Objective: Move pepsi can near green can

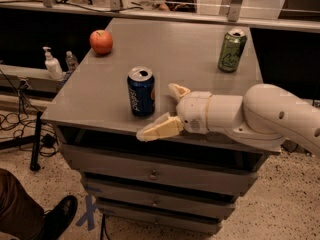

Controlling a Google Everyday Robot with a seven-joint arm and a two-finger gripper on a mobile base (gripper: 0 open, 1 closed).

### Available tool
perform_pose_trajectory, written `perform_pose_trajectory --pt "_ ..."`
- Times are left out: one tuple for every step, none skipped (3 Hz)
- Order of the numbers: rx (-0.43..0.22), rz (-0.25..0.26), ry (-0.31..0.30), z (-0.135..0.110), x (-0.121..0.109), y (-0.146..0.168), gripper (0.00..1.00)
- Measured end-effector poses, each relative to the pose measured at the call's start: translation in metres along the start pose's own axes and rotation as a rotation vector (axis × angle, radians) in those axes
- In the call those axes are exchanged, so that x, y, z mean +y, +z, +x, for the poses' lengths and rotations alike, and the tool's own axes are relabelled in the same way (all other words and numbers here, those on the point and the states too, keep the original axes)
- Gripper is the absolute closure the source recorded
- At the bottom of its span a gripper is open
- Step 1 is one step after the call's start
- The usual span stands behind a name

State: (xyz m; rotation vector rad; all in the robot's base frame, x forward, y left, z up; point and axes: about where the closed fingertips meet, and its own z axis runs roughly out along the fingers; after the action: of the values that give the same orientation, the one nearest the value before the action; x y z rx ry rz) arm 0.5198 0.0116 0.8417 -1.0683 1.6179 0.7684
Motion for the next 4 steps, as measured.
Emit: perform_pose_trajectory --pt "-0.041 0.015 0.020 -0.001 -0.002 0.025 0.00" --pt "-0.064 0.031 0.034 -0.005 -0.001 0.044 0.00" --pt "-0.071 0.040 0.036 -0.019 0.002 0.063 0.00" --pt "-0.059 0.053 0.037 -0.036 0.006 0.073 0.18"
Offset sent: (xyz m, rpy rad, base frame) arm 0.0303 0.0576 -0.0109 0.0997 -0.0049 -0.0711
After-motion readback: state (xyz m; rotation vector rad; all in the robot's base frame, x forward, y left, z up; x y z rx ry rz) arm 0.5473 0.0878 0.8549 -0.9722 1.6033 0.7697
